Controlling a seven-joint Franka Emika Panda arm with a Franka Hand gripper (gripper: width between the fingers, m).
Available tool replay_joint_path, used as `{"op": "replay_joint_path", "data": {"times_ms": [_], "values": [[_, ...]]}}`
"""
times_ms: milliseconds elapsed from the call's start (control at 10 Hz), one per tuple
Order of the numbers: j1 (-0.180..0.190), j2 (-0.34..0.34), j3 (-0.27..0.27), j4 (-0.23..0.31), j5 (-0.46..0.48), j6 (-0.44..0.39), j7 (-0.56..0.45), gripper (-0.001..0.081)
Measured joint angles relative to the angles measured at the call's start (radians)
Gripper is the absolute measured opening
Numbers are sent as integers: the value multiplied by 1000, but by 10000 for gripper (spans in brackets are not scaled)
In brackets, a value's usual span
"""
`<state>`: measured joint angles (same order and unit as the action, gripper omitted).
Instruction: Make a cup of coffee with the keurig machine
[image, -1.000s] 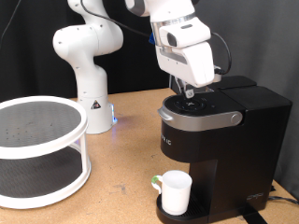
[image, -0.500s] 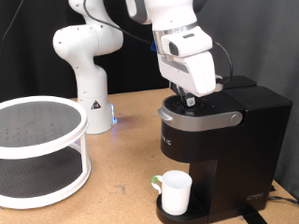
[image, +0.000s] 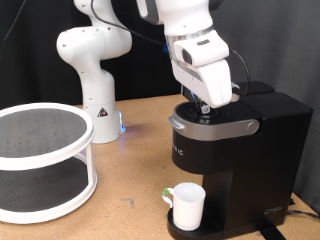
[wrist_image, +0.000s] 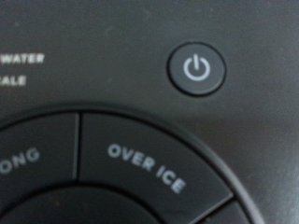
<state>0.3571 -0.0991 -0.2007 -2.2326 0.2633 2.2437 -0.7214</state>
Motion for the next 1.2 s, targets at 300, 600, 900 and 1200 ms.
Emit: {"op": "replay_joint_path", "data": {"times_ms": [300, 600, 900, 1200], "values": [[-7, 28, -6, 43, 20, -71, 3, 0], [-16, 78, -18, 118, 46, -195, 3, 0], [-18, 105, -22, 157, 48, -249, 3, 0], [-18, 104, -24, 154, 66, -241, -9, 0]]}}
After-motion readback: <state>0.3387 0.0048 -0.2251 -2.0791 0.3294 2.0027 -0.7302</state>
